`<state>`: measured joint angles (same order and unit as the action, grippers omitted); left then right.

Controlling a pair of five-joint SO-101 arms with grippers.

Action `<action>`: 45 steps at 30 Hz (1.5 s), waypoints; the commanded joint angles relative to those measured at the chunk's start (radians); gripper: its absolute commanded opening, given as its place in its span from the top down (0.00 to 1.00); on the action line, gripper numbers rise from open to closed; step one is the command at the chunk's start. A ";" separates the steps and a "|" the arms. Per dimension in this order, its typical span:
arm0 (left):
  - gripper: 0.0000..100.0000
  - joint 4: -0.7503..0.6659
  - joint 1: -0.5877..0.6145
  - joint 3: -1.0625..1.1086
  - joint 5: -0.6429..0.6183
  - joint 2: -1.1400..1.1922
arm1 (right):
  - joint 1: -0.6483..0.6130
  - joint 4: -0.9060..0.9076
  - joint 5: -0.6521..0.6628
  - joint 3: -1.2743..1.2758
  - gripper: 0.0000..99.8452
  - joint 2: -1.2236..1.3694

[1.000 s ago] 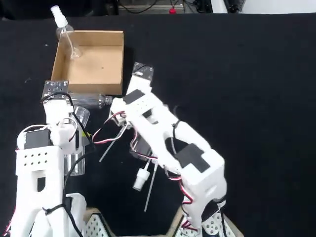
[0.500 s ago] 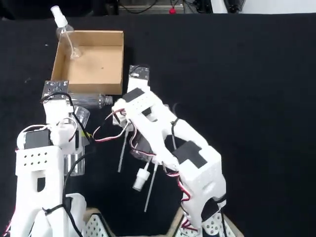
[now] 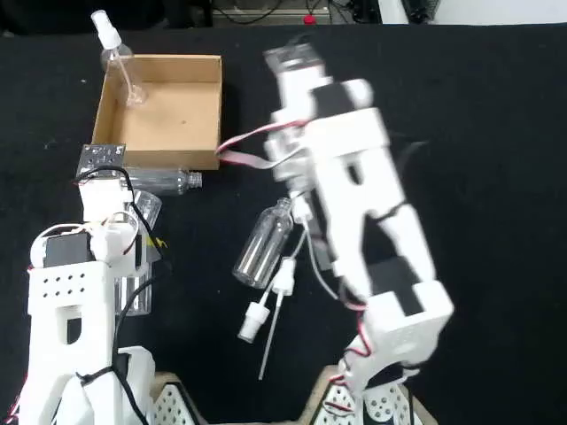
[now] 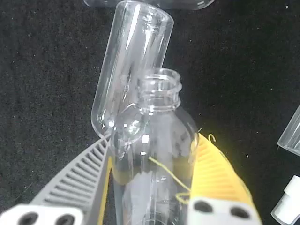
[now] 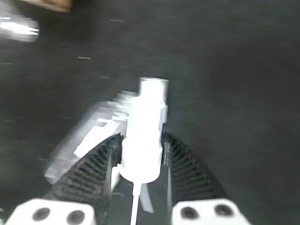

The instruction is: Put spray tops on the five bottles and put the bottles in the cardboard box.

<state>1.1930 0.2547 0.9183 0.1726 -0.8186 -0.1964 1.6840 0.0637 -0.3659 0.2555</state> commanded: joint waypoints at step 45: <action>0.83 -0.015 0.012 -0.010 0.005 -0.020 | 0.465 -0.387 0.709 0.581 0.77 0.064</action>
<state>1.1930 0.2547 0.9183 0.1726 -0.8201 0.2578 1.3449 0.7618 0.1926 0.3414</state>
